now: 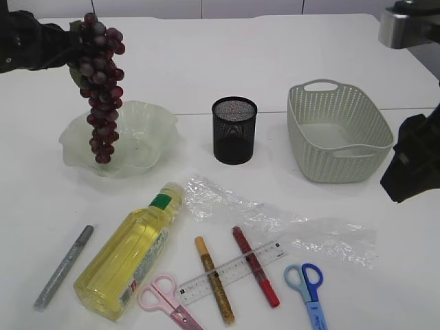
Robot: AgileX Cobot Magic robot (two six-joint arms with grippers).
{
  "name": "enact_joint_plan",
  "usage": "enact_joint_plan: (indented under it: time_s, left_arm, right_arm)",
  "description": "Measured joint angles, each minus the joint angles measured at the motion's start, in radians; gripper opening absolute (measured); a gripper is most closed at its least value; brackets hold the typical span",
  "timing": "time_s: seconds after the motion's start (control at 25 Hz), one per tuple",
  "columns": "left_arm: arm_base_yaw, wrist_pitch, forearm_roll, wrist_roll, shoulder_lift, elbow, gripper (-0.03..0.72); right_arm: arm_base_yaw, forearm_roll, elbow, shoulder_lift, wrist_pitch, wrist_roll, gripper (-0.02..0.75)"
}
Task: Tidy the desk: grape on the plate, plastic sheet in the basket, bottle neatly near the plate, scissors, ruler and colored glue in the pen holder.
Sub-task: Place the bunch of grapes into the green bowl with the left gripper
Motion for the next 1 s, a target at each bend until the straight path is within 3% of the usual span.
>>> enact_joint_plan:
  time_s: [0.36, 0.44, 0.52, 0.72, 0.8, 0.88, 1.0]
  left_arm:
    - [0.000, -0.005, 0.069, 0.000, 0.103, -0.002, 0.006]
    - [0.000, -0.022, 0.079, 0.000, 0.108, -0.002, 0.038]
    - [0.000, -0.046, 0.079, 0.000, 0.108, -0.002, 0.117]
    - [0.000, -0.069, 0.079, 0.000, 0.108, -0.002, 0.482]
    - [0.000, -0.069, 0.079, 0.000, 0.108, -0.002, 0.568]
    - [0.000, -0.069, 0.079, 0.000, 0.108, -0.002, 0.594]
    - [-0.002, -0.067, 0.107, -0.004, 0.106, -0.002, 0.559]
  right_arm:
    - [0.000, 0.000, 0.000, 0.000, 0.000, 0.002, 0.417]
    - [0.000, 0.000, 0.000, 0.000, 0.002, 0.002, 0.417]
    - [0.000, 0.000, 0.000, 0.000, 0.002, 0.002, 0.417]
    - [0.000, 0.000, 0.000, 0.000, 0.002, 0.002, 0.417]
    - [0.000, 0.000, 0.000, 0.000, 0.002, 0.002, 0.417]
    - [0.000, 0.000, 0.000, 0.000, 0.002, 0.002, 0.417]
    - [0.000, 0.000, 0.000, 0.000, 0.002, 0.002, 0.417]
